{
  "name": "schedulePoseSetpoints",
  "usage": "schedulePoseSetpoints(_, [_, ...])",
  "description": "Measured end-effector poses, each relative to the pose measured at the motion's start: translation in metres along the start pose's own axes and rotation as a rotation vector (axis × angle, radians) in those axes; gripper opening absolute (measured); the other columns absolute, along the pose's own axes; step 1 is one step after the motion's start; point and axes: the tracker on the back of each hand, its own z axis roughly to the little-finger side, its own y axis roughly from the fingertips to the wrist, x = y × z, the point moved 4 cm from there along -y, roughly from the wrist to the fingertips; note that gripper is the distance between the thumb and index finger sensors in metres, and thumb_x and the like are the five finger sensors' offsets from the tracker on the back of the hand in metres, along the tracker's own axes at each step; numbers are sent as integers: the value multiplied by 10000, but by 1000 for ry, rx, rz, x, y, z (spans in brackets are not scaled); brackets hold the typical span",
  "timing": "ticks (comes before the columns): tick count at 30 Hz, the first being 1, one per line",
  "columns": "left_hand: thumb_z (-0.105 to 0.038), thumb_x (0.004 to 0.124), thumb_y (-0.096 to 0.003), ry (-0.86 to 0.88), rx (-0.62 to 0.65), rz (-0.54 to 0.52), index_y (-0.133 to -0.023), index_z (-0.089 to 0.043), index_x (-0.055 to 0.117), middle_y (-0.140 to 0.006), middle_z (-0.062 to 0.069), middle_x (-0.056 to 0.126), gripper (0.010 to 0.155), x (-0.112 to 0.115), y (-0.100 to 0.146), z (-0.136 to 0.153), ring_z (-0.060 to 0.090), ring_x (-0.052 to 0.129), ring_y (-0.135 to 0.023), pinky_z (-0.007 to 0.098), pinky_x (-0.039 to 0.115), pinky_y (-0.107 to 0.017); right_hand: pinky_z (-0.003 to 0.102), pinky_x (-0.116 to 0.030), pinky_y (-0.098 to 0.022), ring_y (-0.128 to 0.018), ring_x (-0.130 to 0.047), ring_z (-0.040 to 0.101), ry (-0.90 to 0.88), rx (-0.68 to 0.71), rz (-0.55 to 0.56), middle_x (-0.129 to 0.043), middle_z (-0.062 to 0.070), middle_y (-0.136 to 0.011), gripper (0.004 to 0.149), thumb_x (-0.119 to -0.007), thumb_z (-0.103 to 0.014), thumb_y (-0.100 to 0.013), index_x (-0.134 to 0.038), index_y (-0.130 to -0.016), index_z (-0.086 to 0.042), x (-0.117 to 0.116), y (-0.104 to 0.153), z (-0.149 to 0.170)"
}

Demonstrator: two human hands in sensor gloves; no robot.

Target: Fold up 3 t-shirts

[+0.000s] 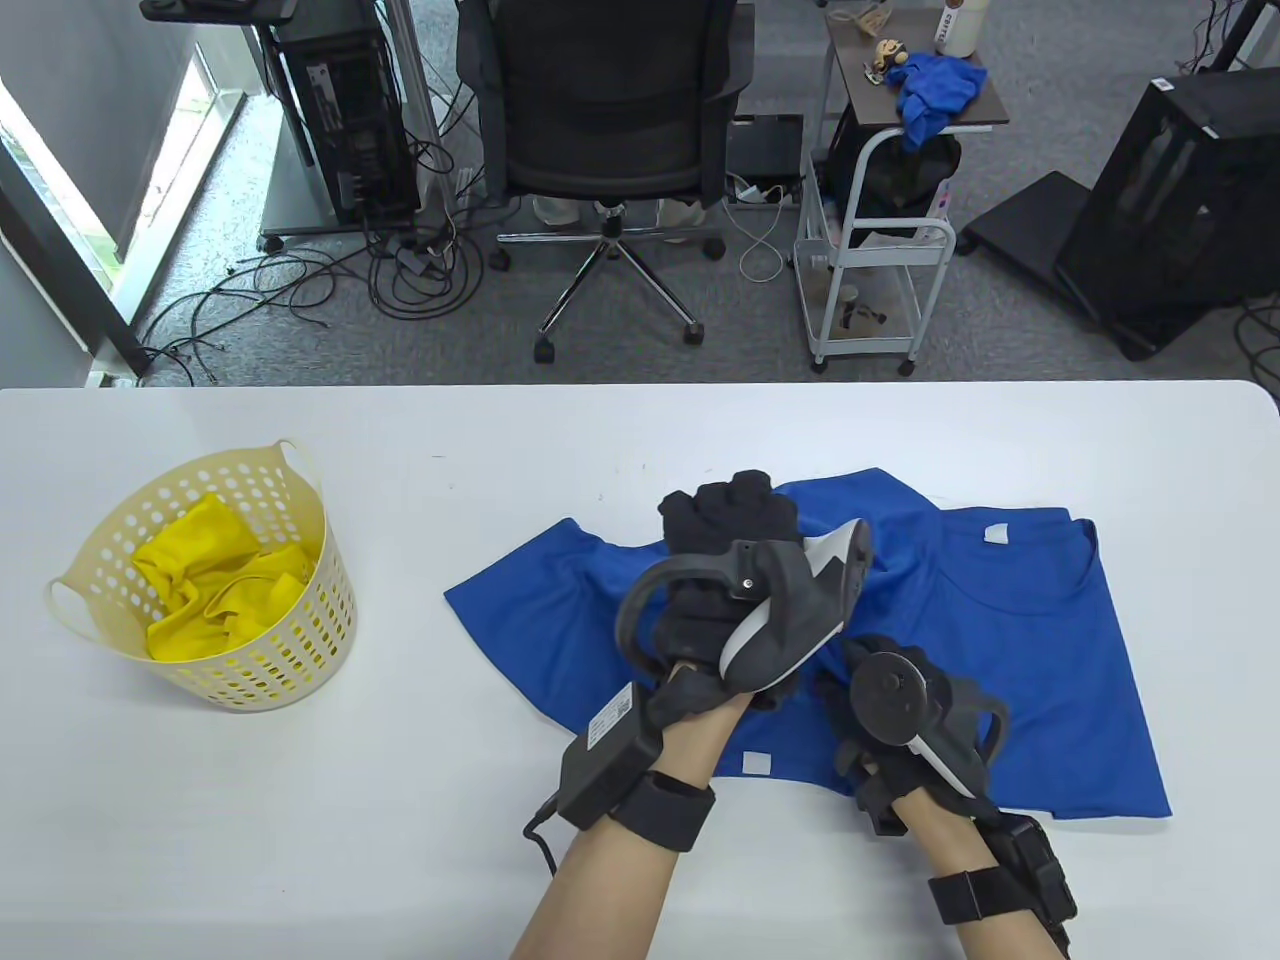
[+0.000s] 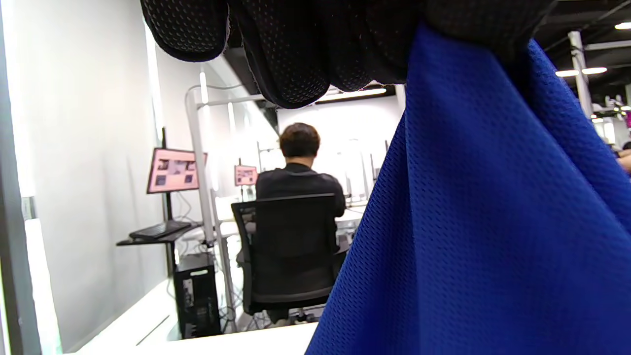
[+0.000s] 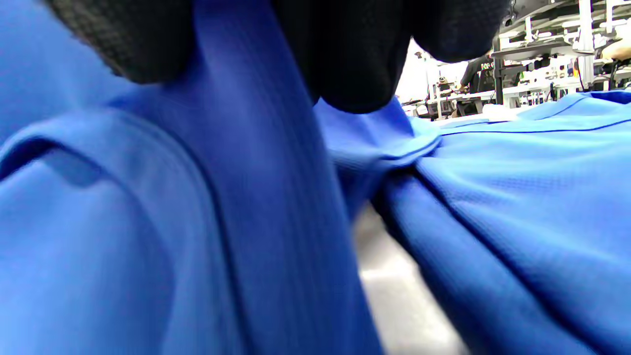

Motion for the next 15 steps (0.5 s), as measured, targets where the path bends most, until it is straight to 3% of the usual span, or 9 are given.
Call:
schedulePoseSetpoints(4, [-539, 721, -429, -2, -57, 12, -769, -332, 814, -969, -107, 748, 409, 7, 4, 38, 134, 849, -858, 474, 692, -725, 611, -642, -592, -759, -860, 368, 36, 17, 30, -853, 53, -872, 416, -841, -382, -429, -800, -818, -239, 8, 1, 0])
schedulePoseSetpoints(10, [-525, 697, -437, -15, -144, 66, -776, -331, 798, -981, -100, 729, 404, 34, 14, 106, 141, 838, -867, 476, 686, -728, 613, -638, -594, -763, -856, 371, 137, 50, -23, -844, 55, -879, 435, -838, -349, -424, -774, -844, -254, 1, 2, 2])
schedulePoseSetpoints(12, [-522, 691, -442, -14, -164, 119, -778, -328, 785, -985, -99, 720, 399, 50, 19, 126, 144, 833, -872, 476, 684, -728, 611, -642, -593, -754, -868, 364, 128, 67, -3, -863, 43, -861, 427, -843, -349, -412, -797, -827, -259, 8, 2, -3])
schedulePoseSetpoints(15, [-518, 688, -441, -49, -196, 203, -772, -326, 778, -986, -100, 719, 393, 75, 28, 156, 146, 832, -877, 478, 684, -728, 589, -674, -582, -712, -911, 326, 134, 88, 121, -914, 5, -801, 428, -863, -404, -377, -846, -783, -265, 38, 5, -10])
